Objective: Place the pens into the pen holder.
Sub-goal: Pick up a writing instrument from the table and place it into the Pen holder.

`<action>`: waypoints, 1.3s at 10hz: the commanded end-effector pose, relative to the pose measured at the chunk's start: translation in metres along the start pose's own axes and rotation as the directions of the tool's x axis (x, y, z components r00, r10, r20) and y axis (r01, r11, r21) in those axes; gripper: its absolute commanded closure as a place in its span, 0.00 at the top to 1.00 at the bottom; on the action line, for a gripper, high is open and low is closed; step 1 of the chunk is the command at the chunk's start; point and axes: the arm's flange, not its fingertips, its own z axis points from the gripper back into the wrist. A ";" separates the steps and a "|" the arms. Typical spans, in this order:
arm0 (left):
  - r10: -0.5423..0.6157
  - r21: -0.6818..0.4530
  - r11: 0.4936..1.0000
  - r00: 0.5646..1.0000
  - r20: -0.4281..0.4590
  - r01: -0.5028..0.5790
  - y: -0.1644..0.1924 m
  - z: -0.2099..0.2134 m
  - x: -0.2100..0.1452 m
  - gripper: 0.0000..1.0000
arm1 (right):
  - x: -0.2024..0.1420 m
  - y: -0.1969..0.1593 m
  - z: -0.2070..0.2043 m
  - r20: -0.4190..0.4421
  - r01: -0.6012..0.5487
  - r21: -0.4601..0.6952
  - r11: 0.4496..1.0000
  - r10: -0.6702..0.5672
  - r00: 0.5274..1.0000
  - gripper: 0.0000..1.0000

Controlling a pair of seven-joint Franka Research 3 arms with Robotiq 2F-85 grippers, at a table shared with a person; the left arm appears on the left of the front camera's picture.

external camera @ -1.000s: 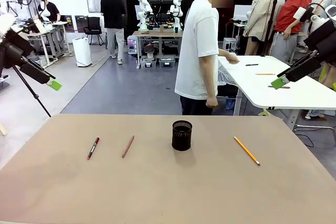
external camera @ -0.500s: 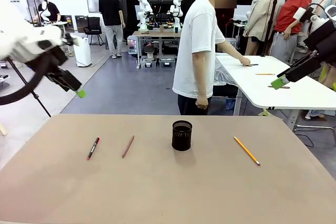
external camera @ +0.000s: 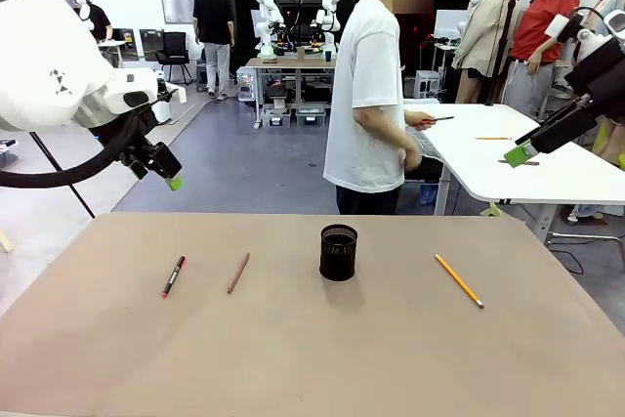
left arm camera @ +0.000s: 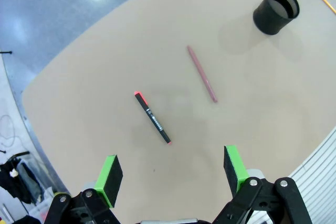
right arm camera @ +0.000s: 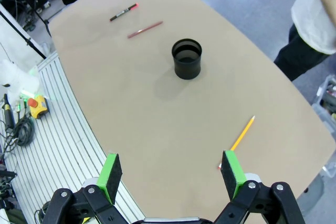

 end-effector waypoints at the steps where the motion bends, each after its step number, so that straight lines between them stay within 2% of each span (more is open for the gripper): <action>1: 0.000 0.000 1.000 1.000 0.005 0.000 0.002 0.002 -0.001 1.00 | 0.001 0.000 0.000 0.015 0.003 0.016 1.000 -0.003 1.000 1.00; 11: 0.002 -0.003 1.000 1.000 0.002 -0.002 0.001 0.000 0.000 1.00 | 0.001 0.000 0.000 0.015 0.003 0.016 1.000 -0.003 1.000 1.00; 12: 0.045 -0.032 0.998 0.994 -0.099 -0.048 -0.001 -0.008 0.001 1.00 | 0.001 0.000 0.000 0.015 0.003 0.016 1.000 -0.003 1.000 1.00; 13: 0.111 -0.010 0.993 0.971 -0.210 -0.116 0.005 -0.026 0.005 1.00 | 0.001 0.000 0.000 0.015 0.003 0.016 1.000 -0.003 1.000 1.00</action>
